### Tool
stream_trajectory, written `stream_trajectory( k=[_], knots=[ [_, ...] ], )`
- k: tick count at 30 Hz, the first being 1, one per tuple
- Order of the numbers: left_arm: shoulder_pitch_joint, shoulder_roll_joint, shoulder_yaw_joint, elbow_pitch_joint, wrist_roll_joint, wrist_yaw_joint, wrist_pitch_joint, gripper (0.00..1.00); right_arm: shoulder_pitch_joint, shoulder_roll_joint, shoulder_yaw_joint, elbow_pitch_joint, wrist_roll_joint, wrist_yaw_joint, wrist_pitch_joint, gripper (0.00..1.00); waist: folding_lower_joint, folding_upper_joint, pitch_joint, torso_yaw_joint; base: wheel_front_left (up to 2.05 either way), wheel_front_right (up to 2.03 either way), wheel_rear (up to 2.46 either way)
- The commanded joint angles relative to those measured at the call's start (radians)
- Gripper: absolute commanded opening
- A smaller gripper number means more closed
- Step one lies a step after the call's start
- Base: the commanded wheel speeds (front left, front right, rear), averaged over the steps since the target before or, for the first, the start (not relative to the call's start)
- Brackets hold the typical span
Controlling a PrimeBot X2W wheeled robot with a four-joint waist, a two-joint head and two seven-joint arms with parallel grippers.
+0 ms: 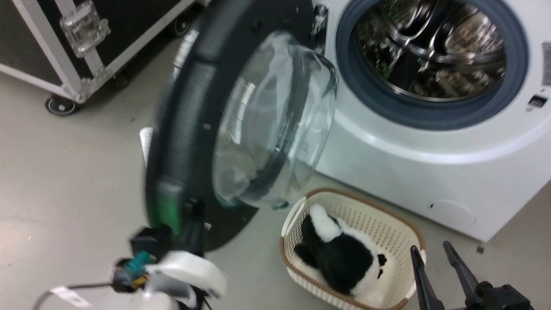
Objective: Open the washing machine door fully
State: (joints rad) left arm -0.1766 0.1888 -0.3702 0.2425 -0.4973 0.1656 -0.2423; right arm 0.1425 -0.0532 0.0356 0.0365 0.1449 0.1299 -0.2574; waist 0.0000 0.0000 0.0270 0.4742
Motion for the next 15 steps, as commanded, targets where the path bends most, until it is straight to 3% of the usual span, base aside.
stream_trajectory(
  k=[1, 15],
  knots=[
    [-0.029, 0.02, 0.023, 0.01, -0.013, 0.006, 0.004, 0.0, -0.009, 0.003, -0.001, -0.003, -0.011, 0.001, -0.004, 1.0, 0.0, 0.0, 0.04, 0.008, 0.0, 0.0, 0.0],
    [-0.188, 0.184, 0.278, 0.179, -0.145, -0.026, -0.006, 0.0, -0.071, 0.003, -0.007, -0.018, -0.076, 0.001, -0.004, 1.0, 0.0, 0.0, 0.179, -0.061, 0.0, 0.0, 0.0]
  ],
)
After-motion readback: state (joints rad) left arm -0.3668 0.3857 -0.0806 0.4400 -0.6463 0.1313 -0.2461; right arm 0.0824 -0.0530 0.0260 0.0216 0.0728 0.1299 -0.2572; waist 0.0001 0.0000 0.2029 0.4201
